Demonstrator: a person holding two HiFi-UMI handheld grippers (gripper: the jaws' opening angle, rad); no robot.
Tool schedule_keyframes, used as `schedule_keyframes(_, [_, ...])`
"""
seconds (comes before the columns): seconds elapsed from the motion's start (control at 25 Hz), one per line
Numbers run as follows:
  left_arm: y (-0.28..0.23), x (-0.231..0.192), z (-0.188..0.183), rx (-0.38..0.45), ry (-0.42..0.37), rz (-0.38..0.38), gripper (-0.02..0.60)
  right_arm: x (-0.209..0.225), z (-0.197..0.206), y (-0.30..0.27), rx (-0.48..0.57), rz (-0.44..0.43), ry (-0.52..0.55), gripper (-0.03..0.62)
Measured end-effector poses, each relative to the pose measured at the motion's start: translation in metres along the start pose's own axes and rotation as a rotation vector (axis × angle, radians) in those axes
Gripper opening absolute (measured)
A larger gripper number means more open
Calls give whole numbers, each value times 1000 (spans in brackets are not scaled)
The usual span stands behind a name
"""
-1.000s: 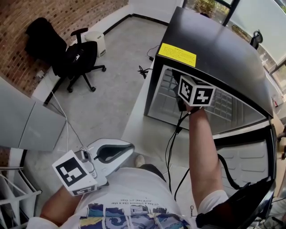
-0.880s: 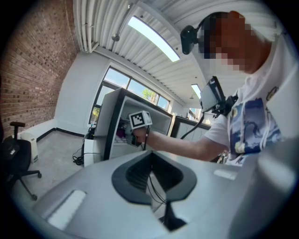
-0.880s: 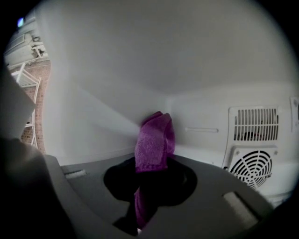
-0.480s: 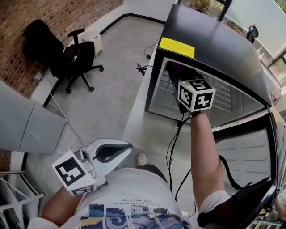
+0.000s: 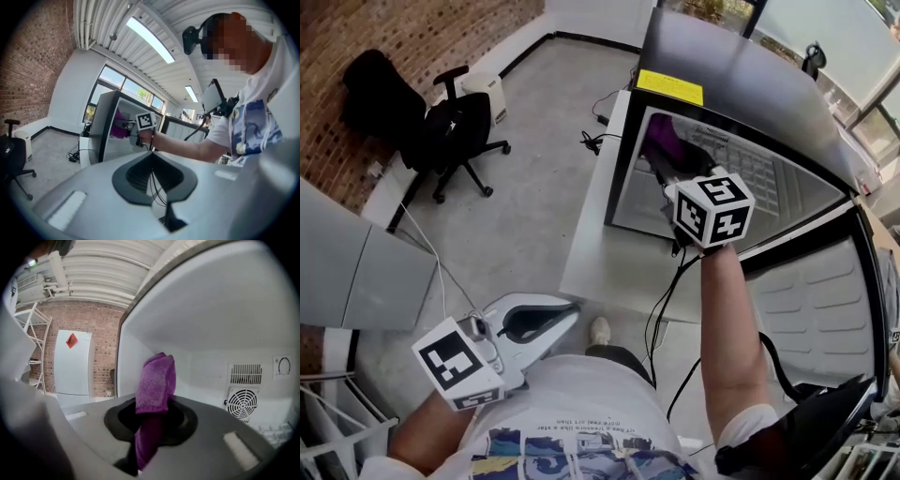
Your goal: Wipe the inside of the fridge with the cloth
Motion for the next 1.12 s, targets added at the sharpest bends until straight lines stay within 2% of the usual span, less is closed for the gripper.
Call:
schedule_keyframes(0.4, [27, 13, 5, 10, -17, 27, 5, -34, 10, 28, 9, 15, -11, 54])
schedule_keyframes(0.64, [39, 18, 9, 8, -22, 58, 6, -46, 14, 48, 35, 53, -37, 54])
schedule_keyframes(0.84, [38, 20, 12, 1, -23, 102, 6, -34, 15, 71, 60, 132, -60, 54])
schedule_keyframes(1.12, [19, 18, 9, 16, -19, 165, 5, 17, 4, 112, 64, 314, -48, 54])
Point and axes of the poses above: the fingertips, and each gripper's own axes: y backward along the fingers, x to its right, z out of its underside, the point moved 7 cm from there along y, backward along the fingers, and after that the axes turned 12 degrees about -y, right-handed, at the moved point
